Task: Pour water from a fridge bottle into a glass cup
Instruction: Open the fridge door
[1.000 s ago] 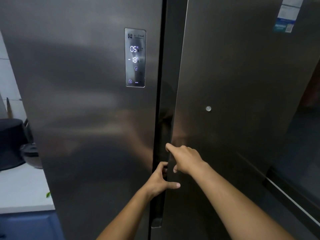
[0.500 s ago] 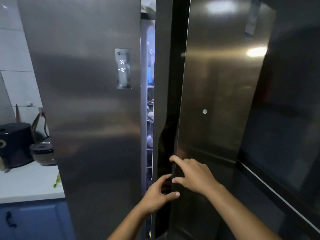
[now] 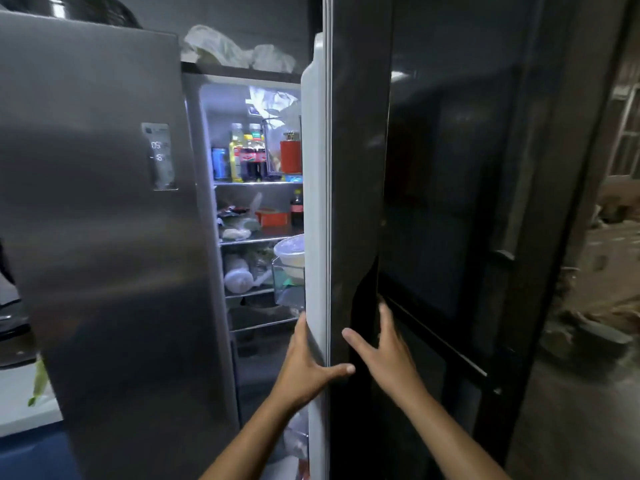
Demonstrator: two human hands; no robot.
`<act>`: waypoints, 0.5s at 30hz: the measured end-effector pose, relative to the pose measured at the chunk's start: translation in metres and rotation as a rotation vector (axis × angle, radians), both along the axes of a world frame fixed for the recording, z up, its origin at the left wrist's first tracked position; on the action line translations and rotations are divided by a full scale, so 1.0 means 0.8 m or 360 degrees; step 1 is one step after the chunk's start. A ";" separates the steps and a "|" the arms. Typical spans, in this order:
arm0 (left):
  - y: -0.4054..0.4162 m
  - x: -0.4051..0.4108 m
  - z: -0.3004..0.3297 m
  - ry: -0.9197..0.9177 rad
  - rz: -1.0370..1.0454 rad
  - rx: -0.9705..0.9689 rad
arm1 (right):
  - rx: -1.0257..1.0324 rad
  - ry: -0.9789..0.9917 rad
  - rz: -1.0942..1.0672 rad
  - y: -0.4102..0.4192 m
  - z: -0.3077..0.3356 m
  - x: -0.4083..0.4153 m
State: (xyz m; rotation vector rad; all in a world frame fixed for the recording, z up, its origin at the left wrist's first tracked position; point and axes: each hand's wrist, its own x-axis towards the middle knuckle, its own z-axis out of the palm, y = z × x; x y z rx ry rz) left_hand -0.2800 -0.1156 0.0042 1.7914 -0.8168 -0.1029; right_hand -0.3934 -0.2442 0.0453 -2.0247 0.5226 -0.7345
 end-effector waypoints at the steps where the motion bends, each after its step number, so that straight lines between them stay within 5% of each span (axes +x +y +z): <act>1: -0.014 -0.011 -0.003 -0.0002 -0.0020 -0.0015 | 0.0014 0.0018 -0.0062 -0.015 0.000 -0.010; 15: -0.172 -0.125 -0.014 -0.0206 0.0073 0.0058 | 0.0277 0.0083 -0.0044 -0.182 0.005 -0.122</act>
